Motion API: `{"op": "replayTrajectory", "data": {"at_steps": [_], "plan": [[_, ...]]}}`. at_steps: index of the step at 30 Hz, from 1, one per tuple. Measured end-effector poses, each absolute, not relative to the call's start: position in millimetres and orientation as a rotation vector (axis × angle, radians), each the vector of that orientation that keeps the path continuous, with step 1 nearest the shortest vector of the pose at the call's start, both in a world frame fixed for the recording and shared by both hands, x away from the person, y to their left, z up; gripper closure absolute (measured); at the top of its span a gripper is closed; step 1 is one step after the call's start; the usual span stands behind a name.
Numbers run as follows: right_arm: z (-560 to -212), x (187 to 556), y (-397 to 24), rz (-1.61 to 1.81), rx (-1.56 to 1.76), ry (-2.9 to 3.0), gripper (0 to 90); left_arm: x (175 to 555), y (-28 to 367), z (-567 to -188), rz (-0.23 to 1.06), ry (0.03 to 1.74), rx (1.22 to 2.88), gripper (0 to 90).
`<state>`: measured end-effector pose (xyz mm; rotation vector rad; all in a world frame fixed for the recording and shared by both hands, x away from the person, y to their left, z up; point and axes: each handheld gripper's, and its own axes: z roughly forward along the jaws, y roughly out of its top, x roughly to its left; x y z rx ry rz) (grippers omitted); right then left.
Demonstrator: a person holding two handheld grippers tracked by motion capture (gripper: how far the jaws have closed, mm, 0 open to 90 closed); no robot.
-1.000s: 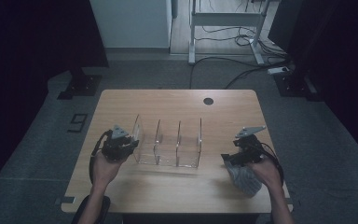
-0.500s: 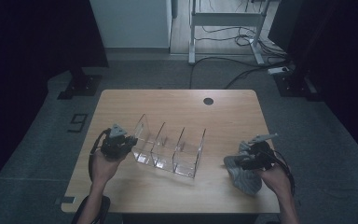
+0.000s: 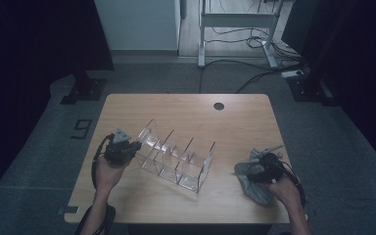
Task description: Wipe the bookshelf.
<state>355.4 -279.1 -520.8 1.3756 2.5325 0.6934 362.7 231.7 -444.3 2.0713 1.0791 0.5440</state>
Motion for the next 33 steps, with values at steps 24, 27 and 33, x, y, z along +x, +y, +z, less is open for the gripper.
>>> {"op": "replayTrajectory", "data": {"at_steps": [24, 27, 33], "plan": [[-501, 344, -286, 0.77, 1.483, 2.382, 67.4, 368, 239, -446, 0.531, 1.055, 2.061, 83.8], [-491, 341, -286, 0.831, 1.446, 2.368, 67.4, 368, 239, -446, 0.538, 1.058, 2.058, 84.4], [-473, 337, -280, 0.933, 1.381, 2.352, 67.3, 368, 239, -447, 0.538, 1.054, 2.053, 84.9]]}}
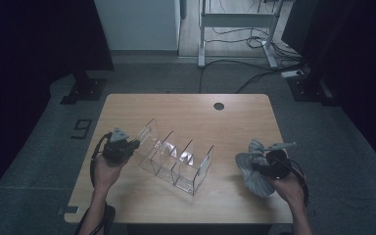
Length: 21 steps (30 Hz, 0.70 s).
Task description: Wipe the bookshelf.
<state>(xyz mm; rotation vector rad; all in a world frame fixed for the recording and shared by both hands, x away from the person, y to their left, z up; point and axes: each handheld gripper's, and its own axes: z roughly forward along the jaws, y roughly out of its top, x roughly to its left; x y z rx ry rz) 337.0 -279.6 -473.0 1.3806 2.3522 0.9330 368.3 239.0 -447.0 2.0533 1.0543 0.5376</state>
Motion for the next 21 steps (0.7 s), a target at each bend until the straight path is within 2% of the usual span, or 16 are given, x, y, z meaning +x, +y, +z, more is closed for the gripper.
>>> {"op": "replayTrajectory", "data": {"at_steps": [21], "plan": [[-443, 335, -226, 1.134, 1.151, 2.392, 66.8, 370, 239, -447, 0.531, 1.051, 2.056, 85.4]]}}
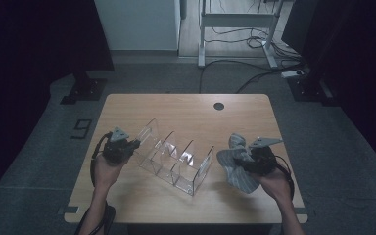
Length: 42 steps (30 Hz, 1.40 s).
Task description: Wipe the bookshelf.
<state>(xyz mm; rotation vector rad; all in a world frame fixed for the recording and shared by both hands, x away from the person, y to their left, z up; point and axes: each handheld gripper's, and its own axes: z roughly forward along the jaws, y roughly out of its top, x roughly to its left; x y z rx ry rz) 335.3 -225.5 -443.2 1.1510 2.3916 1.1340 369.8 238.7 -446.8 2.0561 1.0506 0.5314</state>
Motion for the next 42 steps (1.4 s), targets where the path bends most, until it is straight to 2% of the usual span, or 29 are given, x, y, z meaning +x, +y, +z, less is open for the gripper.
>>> {"op": "replayTrajectory", "data": {"at_steps": [22, 42], "plan": [[-437, 356, -167, 1.117, 0.956, 2.467, 66.0, 371, 238, -447, 0.531, 1.045, 2.063, 85.4], [-432, 343, -157, 1.157, 0.904, 2.484, 65.9, 371, 232, -447, 0.565, 1.097, 2.053, 85.6]]}}
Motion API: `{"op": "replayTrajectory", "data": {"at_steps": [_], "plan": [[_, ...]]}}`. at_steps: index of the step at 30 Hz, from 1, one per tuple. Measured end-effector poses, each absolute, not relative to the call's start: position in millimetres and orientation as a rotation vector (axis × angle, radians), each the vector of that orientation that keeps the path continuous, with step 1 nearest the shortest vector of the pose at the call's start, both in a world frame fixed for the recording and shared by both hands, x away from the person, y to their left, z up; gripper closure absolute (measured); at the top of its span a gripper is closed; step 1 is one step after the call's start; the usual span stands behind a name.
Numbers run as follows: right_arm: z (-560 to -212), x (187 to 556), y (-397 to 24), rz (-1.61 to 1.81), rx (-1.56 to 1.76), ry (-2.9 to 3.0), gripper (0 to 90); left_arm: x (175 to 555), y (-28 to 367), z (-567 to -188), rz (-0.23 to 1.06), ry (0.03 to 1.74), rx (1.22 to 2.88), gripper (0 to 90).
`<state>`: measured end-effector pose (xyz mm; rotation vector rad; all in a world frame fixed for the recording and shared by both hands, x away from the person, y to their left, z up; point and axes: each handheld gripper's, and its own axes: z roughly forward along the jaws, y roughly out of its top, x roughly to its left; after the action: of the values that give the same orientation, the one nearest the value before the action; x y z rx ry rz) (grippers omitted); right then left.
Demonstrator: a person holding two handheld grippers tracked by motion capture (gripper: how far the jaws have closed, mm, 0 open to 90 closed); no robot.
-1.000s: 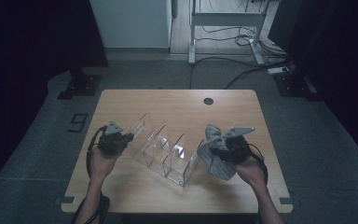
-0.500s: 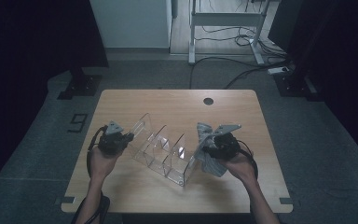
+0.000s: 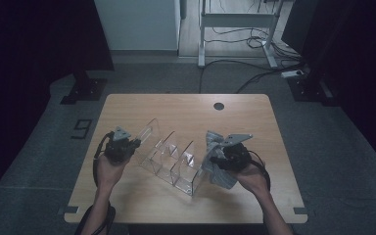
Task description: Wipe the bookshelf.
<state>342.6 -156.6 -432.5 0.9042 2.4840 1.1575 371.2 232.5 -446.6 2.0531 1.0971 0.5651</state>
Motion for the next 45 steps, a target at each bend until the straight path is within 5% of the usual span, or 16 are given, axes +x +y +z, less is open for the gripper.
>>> {"op": "replayTrajectory", "data": {"at_steps": [45], "plan": [[-437, 279, -113, 1.125, 0.683, 2.688, 64.8, 371, 231, -446, 0.579, 1.1, 2.066, 85.2]]}}
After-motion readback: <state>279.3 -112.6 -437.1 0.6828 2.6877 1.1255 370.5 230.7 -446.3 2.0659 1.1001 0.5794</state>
